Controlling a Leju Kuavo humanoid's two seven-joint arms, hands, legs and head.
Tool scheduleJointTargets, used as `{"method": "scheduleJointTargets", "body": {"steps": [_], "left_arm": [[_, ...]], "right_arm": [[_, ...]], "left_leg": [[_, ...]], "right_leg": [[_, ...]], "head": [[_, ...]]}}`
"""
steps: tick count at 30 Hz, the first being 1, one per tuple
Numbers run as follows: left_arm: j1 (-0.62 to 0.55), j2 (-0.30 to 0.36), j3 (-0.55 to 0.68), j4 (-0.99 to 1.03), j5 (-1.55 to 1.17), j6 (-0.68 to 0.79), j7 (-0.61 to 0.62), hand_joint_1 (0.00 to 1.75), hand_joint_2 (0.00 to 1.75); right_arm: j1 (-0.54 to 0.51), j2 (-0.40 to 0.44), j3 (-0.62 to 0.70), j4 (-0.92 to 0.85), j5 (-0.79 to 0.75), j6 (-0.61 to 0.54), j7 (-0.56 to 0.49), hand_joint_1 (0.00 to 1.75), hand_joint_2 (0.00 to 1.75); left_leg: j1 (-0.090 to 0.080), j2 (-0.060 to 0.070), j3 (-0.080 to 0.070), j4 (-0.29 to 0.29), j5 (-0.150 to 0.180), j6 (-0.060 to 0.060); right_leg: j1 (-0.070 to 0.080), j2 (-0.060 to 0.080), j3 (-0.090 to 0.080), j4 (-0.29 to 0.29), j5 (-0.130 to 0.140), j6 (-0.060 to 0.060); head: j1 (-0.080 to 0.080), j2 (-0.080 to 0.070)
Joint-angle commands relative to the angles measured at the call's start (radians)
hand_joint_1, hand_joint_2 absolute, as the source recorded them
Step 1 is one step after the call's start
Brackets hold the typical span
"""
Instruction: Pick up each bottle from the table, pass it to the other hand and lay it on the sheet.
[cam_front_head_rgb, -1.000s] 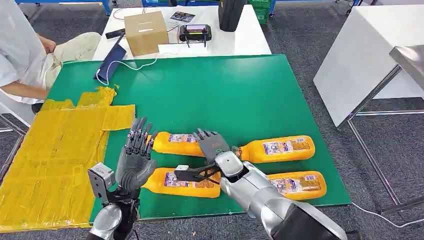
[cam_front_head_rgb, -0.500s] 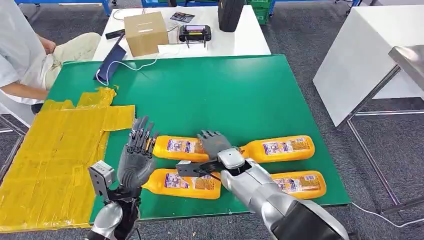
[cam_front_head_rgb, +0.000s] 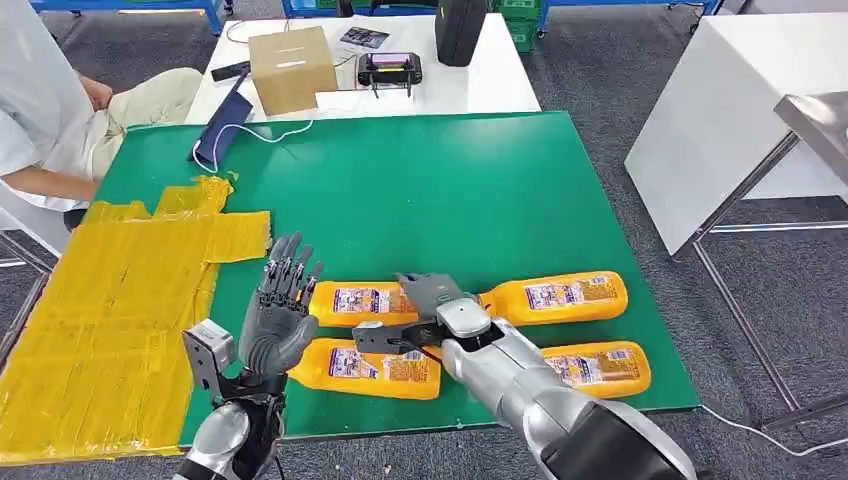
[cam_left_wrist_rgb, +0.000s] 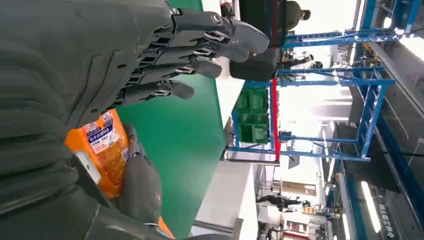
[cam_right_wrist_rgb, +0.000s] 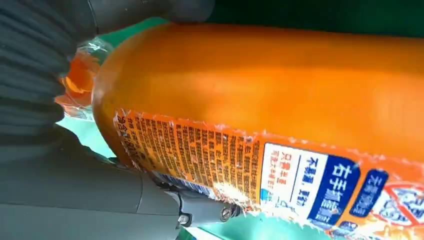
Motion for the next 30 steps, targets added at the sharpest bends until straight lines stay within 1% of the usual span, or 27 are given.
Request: {"method": "scheduleJointTargets", "body": {"steps": [1, 2, 3, 4, 5, 7, 8, 10, 11, 12, 13, 14, 15, 16, 17, 18, 20, 21, 22, 23, 24, 25, 26, 27, 28, 29, 30], "left_arm": [[0.004, 0.004, -0.032, 0.000, -0.022, 0.000, 0.022, 0.00, 1.75], [0.011, 0.004, -0.031, -0.009, -0.025, 0.001, 0.025, 0.00, 1.75], [0.014, 0.005, -0.031, -0.013, -0.025, 0.001, 0.026, 0.00, 1.75], [0.014, 0.005, -0.031, -0.013, -0.025, 0.001, 0.026, 0.00, 1.75], [0.014, 0.005, -0.031, -0.013, -0.025, 0.001, 0.026, 0.00, 1.75], [0.014, 0.005, -0.031, -0.013, -0.025, 0.001, 0.026, 0.00, 1.75], [0.014, 0.005, -0.031, -0.013, -0.025, 0.001, 0.026, 0.00, 1.75], [0.030, 0.005, -0.026, -0.029, -0.029, 0.003, 0.027, 0.00, 1.75], [0.039, 0.007, -0.026, -0.041, -0.033, 0.002, 0.028, 0.00, 1.75], [0.049, 0.009, -0.025, -0.053, -0.037, 0.003, 0.030, 0.00, 1.75], [0.053, 0.009, -0.024, -0.059, -0.038, 0.004, 0.030, 0.00, 1.75], [0.063, 0.010, -0.020, -0.072, -0.042, 0.005, 0.032, 0.00, 1.75], [0.064, 0.011, -0.020, -0.074, -0.043, 0.005, 0.032, 0.00, 1.75], [0.064, 0.011, -0.019, -0.076, -0.043, 0.005, 0.032, 0.00, 1.75], [0.064, 0.011, -0.019, -0.076, -0.043, 0.005, 0.032, 0.00, 1.75], [0.064, 0.010, -0.018, -0.076, -0.044, 0.006, 0.032, 0.00, 1.75], [0.073, 0.010, -0.010, -0.090, -0.055, 0.013, 0.029, 0.00, 1.75], [0.078, 0.009, -0.006, -0.096, -0.059, 0.014, 0.029, 0.00, 1.75], [0.082, 0.008, -0.002, -0.103, -0.065, 0.015, 0.028, 0.00, 1.75], [0.086, 0.009, 0.000, -0.110, -0.078, 0.019, 0.026, 0.00, 1.75], [0.095, 0.008, 0.006, -0.123, -0.090, 0.027, 0.024, 0.00, 1.75], [0.100, 0.008, 0.007, -0.131, -0.100, 0.033, 0.023, 0.00, 1.75], [0.103, 0.007, 0.011, -0.137, -0.108, 0.036, 0.024, 0.00, 1.75], [0.101, 0.008, 0.009, -0.137, -0.114, 0.035, 0.025, 0.00, 1.75], [0.101, 0.008, 0.009, -0.139, -0.120, 0.037, 0.026, 0.00, 1.75], [0.099, 0.008, 0.007, -0.137, -0.126, 0.038, 0.027, 0.00, 1.75], [0.098, 0.007, 0.007, -0.134, -0.130, 0.038, 0.029, 0.00, 1.75]], "right_arm": [[0.091, -0.031, -0.082, 0.040, -0.018, -0.217, -0.005, 1.75, 1.75], [0.095, -0.033, -0.096, 0.035, -0.020, -0.273, -0.011, 1.75, 1.75], [0.095, -0.034, -0.097, 0.036, -0.021, -0.274, -0.013, 1.75, 1.75], [0.095, -0.034, -0.097, 0.036, -0.021, -0.274, -0.013, 1.75, 1.75], [0.095, -0.034, -0.097, 0.036, -0.021, -0.274, -0.013, 1.75, 1.75], [0.095, -0.034, -0.097, 0.036, -0.021, -0.274, -0.013, 1.75, 1.75], [0.095, -0.034, -0.097, 0.036, -0.021, -0.274, -0.013, 1.75, 1.75], [0.111, -0.037, -0.132, 0.017, -0.033, -0.403, -0.029, 1.75, 1.75], [0.118, -0.037, -0.162, 0.009, -0.055, -0.457, -0.051, 1.75, 1.75], [0.128, -0.039, -0.199, -0.008, -0.089, -0.510, -0.088, 1.75, 1.75], [0.132, -0.040, -0.218, -0.018, -0.107, -0.531, -0.106, 1.75, 1.75], [0.139, -0.041, -0.278, -0.033, -0.167, -0.560, -0.168, 1.75, 1.75], [0.138, -0.042, -0.280, -0.034, -0.168, -0.558, -0.171, 1.75, 1.75], [0.137, -0.044, -0.281, -0.036, -0.168, -0.556, -0.172, 1.75, 1.75], [0.137, -0.044, -0.281, -0.036, -0.168, -0.556, -0.172, 1.75, 1.75], [0.145, -0.043, -0.308, -0.052, -0.197, -0.566, -0.194, 1.75, 1.75], [0.165, -0.042, -0.393, -0.099, -0.298, -0.589, -0.287, 1.75, 1.75], [0.177, -0.046, -0.426, -0.128, -0.338, -0.592, -0.315, 1.75, 1.75], [0.191, -0.052, -0.447, -0.160, -0.362, -0.588, -0.339, 1.75, 1.75], [0.218, -0.053, -0.488, -0.222, -0.418, -0.592, -0.385, 1.75, 1.75], [0.262, -0.057, -0.521, -0.320, -0.480, -0.568, -0.428, 1.75, 1.75], [0.295, -0.061, -0.535, -0.394, -0.510, -0.564, -0.448, 1.75, 1.75], [0.355, -0.069, -0.543, -0.531, -0.548, -0.542, -0.457, 1.75, 1.75], [0.390, -0.075, -0.546, -0.611, -0.564, -0.529, -0.451, 1.75, 1.75], [0.425, -0.080, -0.543, -0.692, -0.579, -0.521, -0.459, 1.75, 1.75], [0.463, -0.085, -0.537, -0.779, -0.588, -0.514, -0.460, 1.75, 1.75], [0.493, -0.089, -0.532, -0.847, -0.600, -0.506, -0.466, 1.75, 1.75]], "left_leg": [[0.002, -0.007, 0.001, -0.002, 0.001, -0.001], [0.001, -0.005, 0.001, -0.002, 0.000, 0.000], [0.002, -0.007, 0.001, -0.002, 0.001, -0.001], [0.001, -0.004, 0.001, -0.002, 0.001, 0.000], [0.001, -0.007, 0.001, -0.002, 0.001, -0.001], [0.001, -0.004, 0.000, 0.000, 0.000, 0.000], [0.001, -0.006, 0.000, -0.001, 0.001, -0.001], [0.001, -0.007, 0.000, -0.001, 0.001, 0.000], [0.001, -0.005, 0.000, -0.001, 0.001, 0.000], [0.001, -0.006, 0.001, -0.001, 0.001, 0.000], [0.001, -0.005, 0.000, -0.001, 0.001, 0.000], [0.001, -0.006, 0.000, -0.001, 0.001, 0.000], [0.000, -0.004, -0.001, 0.000, 0.001, 0.000], [0.001, -0.006, -0.002, 0.000, 0.001, 0.000], [0.001, -0.005, -0.004, 0.000, 0.001, 0.001], [0.001, -0.006, -0.005, 0.000, 0.001, 0.000], [0.001, -0.005, -0.005, 0.000, 0.000, 0.000], [0.000, -0.004, -0.007, 0.000, 0.001, 0.000], [0.001, -0.005, -0.006, 0.000, 0.000, 0.000], [0.000, -0.004, -0.008, 0.000, 0.001, 0.000], [0.001, -0.006, -0.007, 0.000, 0.000, 0.000], [0.001, -0.004, -0.009, 0.000, 0.001, 0.000], [0.001, -0.005, -0.009, 0.000, 0.000, 0.000], [0.001, -0.004, -0.011, 0.000, 0.001, 0.001], [0.001, -0.006, -0.011, 0.001, 0.000, 0.000], [0.000, -0.004, -0.013, 0.000, 0.001, 0.001], [0.001, -0.007, -0.012, 0.001, 0.000, 0.000]], "right_leg": [[0.001, 0.001, 0.004, -0.003, 0.000, -0.001], [0.000, 0.001, 0.004, -0.002, 0.000, -0.001], [0.001, 0.003, 0.005, -0.003, 0.000, -0.001], [0.000, 0.002, 0.011, -0.003, 0.001, -0.001], [0.001, 0.003, 0.013, -0.003, 0.000, -0.001], [0.000, 0.002, 0.011, -0.001, 0.000, -0.001], [0.001, 0.003, 0.011, -0.001, 0.000, -0.001], [0.001, 0.002, 0.012, -0.001, 0.000, -0.001], [0.000, 0.002, 0.012, -0.001, 0.000, -0.001], [0.000, 0.004, 0.012, -0.002, 0.000, -0.001], [0.001, 0.003, 0.012, -0.002, 0.000, -0.001], [0.001, 0.004, 0.011, -0.002, 0.000, -0.001], [0.000, 0.003, 0.011, -0.001, 0.000, 0.000], [0.000, 0.003, 0.010, -0.001, 0.000, -0.001], [0.000, 0.003, 0.009, 0.000, 0.000, -0.001], [0.000, 0.005, 0.009, 0.000, 0.000, -0.001], [0.001, 0.007, 0.008, 0.000, 0.000, -0.001], [0.000, 0.002, 0.006, 0.000, 0.000, 0.000], [0.000, 0.004, 0.007, 0.000, 0.000, -0.001], [0.000, 0.002, 0.005, 0.000, 0.000, 0.000], [0.000, 0.004, 0.006, 0.000, 0.000, -0.001], [0.001, 0.003, 0.004, -0.001, 0.000, 0.000], [0.001, 0.004, 0.004, -0.001, 0.000, -0.001], [0.001, 0.001, 0.002, 0.000, 0.000, 0.000], [0.001, 0.003, 0.003, 0.000, -0.001, -0.001], [0.000, 0.001, 0.000, 0.000, 0.000, 0.000], [0.001, 0.002, 0.002, 0.001, -0.001, -0.001]], "head": [[0.000, 0.000], [0.000, 0.000], [0.000, 0.000], [0.000, 0.000], [0.000, 0.000], [0.000, 0.000], [0.000, 0.000], [0.000, 0.000], [0.000, 0.000], [0.000, 0.000], [0.000, 0.000], [0.000, 0.000], [0.000, 0.000], [0.001, 0.000], [0.000, 0.000], [0.000, 0.000], [0.001, 0.000], [0.000, 0.000], [0.000, 0.000], [0.000, 0.000], [0.000, 0.000], [0.000, 0.000], [0.000, 0.000], [0.000, 0.000], [0.000, 0.000], [0.000, 0.000], [0.001, 0.000]]}}
